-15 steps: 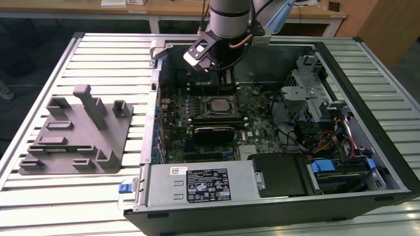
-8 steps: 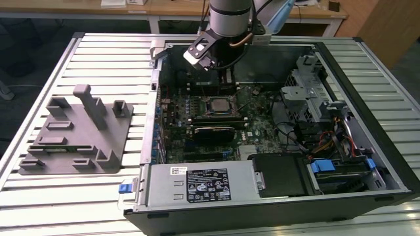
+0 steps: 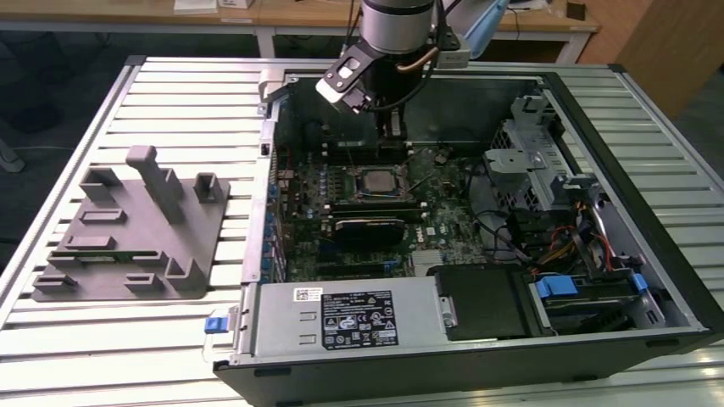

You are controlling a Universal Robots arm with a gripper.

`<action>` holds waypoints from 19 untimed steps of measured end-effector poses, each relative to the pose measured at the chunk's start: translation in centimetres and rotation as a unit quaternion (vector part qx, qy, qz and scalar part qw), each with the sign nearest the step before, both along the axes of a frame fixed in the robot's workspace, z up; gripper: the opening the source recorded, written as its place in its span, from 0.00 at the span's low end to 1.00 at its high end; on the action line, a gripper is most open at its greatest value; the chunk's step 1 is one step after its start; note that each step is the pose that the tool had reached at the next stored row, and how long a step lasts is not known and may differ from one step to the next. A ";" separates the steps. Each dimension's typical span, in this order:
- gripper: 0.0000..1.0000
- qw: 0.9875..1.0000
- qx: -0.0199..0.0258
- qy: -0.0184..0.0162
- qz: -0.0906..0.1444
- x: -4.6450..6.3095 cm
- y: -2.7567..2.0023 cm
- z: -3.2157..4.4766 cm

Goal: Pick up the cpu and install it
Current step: 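Place the cpu into insertion slot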

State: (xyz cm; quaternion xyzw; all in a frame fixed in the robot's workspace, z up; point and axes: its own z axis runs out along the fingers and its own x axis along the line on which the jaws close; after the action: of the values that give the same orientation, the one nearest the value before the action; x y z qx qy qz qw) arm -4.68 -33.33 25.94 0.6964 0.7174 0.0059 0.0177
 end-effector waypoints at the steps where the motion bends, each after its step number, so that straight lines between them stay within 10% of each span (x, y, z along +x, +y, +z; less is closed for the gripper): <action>1: 0.11 1.000 0.000 0.000 0.000 0.0 0.00 0.00; 19: 0.11 1.000 0.000 0.000 0.000 0.0 0.00 0.90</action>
State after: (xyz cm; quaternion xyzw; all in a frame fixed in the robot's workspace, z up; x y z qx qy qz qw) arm -4.68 -33.33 26.84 0.6964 0.7174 0.0058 0.0177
